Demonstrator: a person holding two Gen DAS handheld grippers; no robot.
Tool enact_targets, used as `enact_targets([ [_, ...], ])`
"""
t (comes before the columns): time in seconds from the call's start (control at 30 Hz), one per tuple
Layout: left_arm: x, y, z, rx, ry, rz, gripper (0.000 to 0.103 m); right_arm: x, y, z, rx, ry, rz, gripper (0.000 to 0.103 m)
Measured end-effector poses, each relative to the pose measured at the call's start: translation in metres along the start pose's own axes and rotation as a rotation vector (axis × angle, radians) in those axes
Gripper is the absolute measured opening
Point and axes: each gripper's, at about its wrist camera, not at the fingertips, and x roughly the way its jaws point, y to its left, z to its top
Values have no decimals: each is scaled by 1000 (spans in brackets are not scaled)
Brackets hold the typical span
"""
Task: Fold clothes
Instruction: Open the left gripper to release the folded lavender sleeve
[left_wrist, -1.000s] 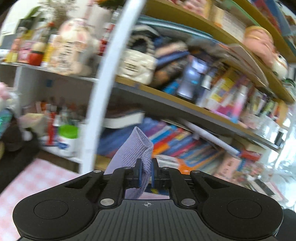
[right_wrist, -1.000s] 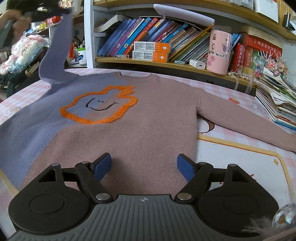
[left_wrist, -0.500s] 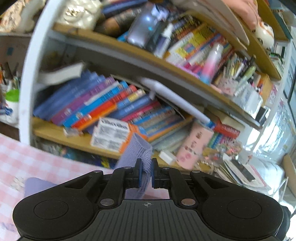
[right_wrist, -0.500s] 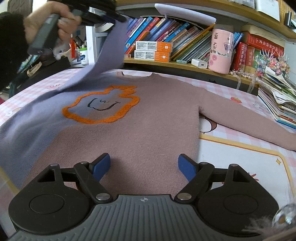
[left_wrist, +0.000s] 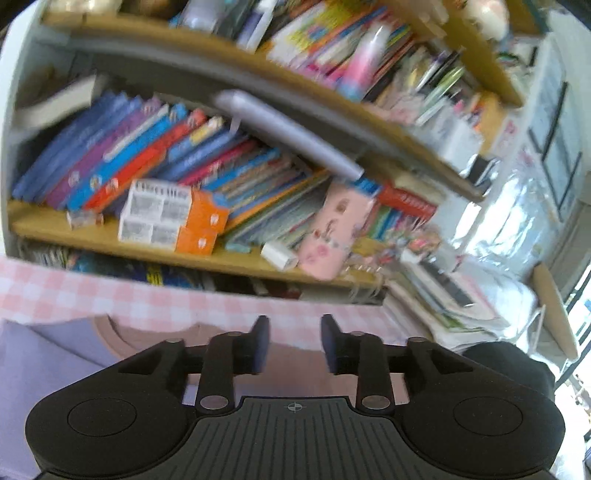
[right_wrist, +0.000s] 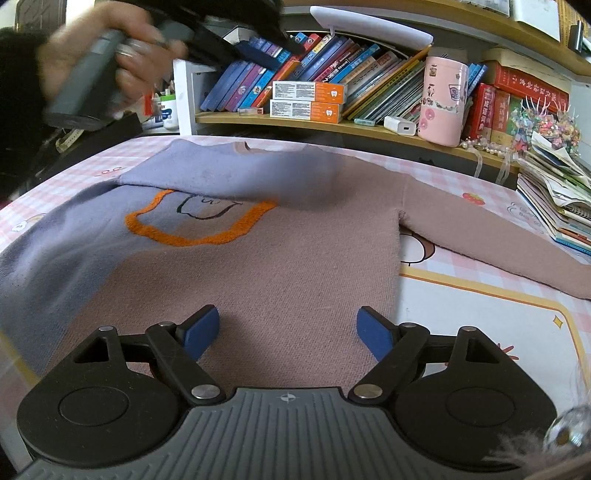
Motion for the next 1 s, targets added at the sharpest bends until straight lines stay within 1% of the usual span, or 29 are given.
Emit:
enact_targets([
  [0.13,-59,7,-9,89,-24,34,35,0,0,0,0,0,1,81],
  [0.2,-89,19,-26,140,-17,110,35,0,0,0,0,0,1,81],
  [0.27,-115,33,-49,186,2,210,35,0,0,0,0,0,1,81],
  [0.33,-140,48,-74,208,29,306,35,0,0,0,-3,0,-2,81],
  [0.43,-170,72,-108,193,85,391,35,0,1,0,-5,-2,-6,81],
  [0.5,-183,82,-124,193,99,430,35,-1,0,0,-3,-6,-12,79],
  [0.53,-186,87,-127,183,99,431,35,-2,0,0,0,-10,-17,78],
  [0.57,-189,91,-130,174,100,432,36,-3,-1,0,4,-19,-19,75],
  [0.6,-192,96,-133,164,101,433,36,-7,-2,-1,13,-16,-23,70],
  [0.63,-195,100,-137,154,102,434,36,-10,-4,-2,22,-12,-27,67],
  [0.67,-198,104,-140,145,103,435,42,-14,-5,-3,31,-9,-31,63],
  [0.73,-203,112,-146,128,105,434,52,-21,-8,-5,50,-2,-40,60],
  [0.83,-201,119,-152,111,107,405,52,-34,-14,-11,85,15,-75,57],
  [0.87,-200,120,-154,104,109,392,52,-37,-16,-14,104,18,-73,57],
  [0.93,-198,122,-157,91,112,372,51,-42,-19,-18,135,23,-69,51],
  [1.0,-195,125,-160,73,118,351,48,-45,-20,-22,158,27,-68,44],
])
